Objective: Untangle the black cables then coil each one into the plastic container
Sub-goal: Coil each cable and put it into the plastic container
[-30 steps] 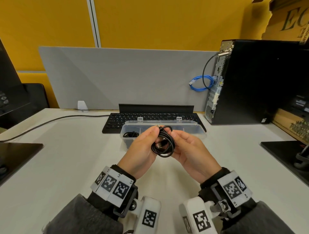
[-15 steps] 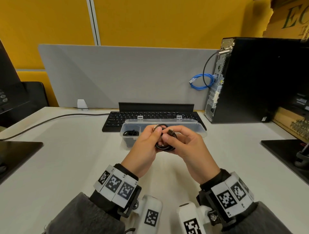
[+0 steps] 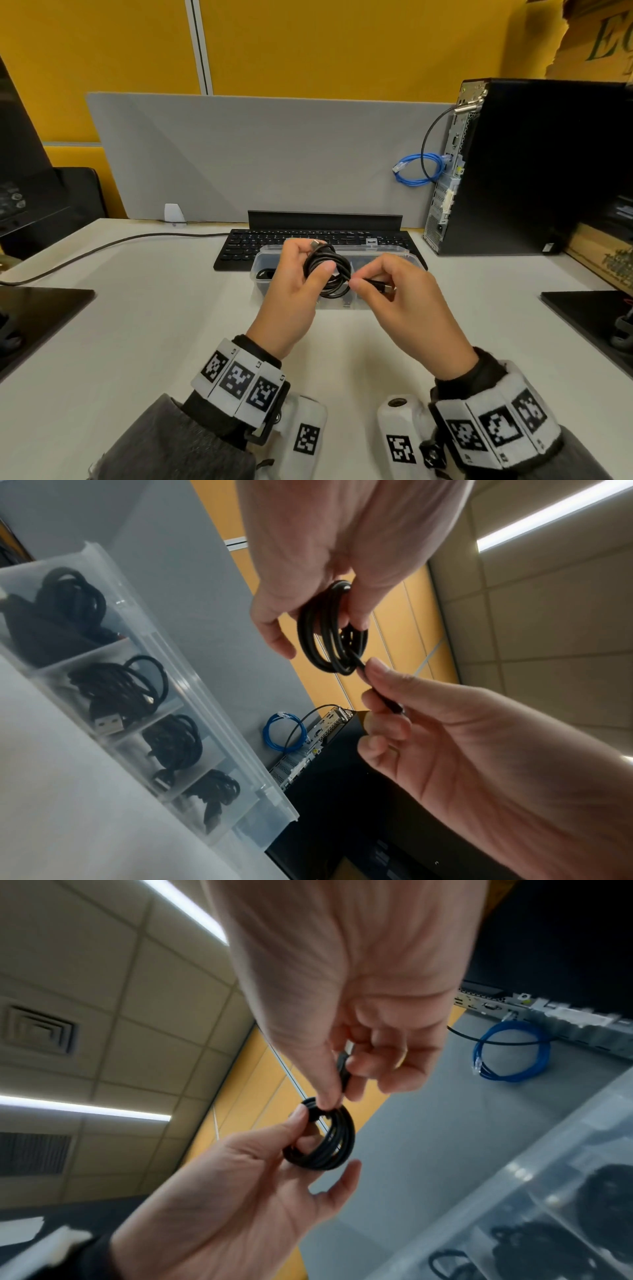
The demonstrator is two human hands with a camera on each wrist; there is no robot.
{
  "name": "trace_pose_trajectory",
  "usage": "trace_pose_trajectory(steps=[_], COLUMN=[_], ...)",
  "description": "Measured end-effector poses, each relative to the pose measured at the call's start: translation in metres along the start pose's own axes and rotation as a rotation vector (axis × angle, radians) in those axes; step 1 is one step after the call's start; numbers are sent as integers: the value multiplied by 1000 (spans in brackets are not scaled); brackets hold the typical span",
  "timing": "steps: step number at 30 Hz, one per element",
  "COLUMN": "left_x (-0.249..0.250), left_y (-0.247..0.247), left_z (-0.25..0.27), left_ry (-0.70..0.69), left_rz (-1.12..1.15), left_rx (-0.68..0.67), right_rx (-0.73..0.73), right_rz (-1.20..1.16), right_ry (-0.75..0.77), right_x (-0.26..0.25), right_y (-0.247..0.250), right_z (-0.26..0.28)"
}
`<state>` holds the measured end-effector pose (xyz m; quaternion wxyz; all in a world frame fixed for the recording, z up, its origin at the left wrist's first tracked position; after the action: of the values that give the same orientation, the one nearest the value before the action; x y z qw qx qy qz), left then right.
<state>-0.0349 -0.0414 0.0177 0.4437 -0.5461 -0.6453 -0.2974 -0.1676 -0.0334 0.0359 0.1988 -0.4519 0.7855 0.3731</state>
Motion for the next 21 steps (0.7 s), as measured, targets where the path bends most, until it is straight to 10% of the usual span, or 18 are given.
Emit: trace_pose_trajectory(steps=[21], left_x=[11], left_y=[-1], left_z=[2], left_ry=[-77], left_rz=[37], left_rx=[-34], right_rx=[-394], right_rz=[-118], right_ry=[-226], right_x=[3], right_y=[-22], right_z=[16])
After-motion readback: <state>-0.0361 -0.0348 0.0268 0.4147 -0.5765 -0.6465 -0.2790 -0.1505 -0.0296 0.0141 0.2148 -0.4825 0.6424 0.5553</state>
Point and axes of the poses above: each hand's wrist, its own z-axis away from the middle knuckle, its own y-axis out of the back of the hand, x = y × z, the point moved 9 cm from there along -z, towards the middle knuckle, and after that the axes turned 13 degrees about x, right-handed, at the moved point
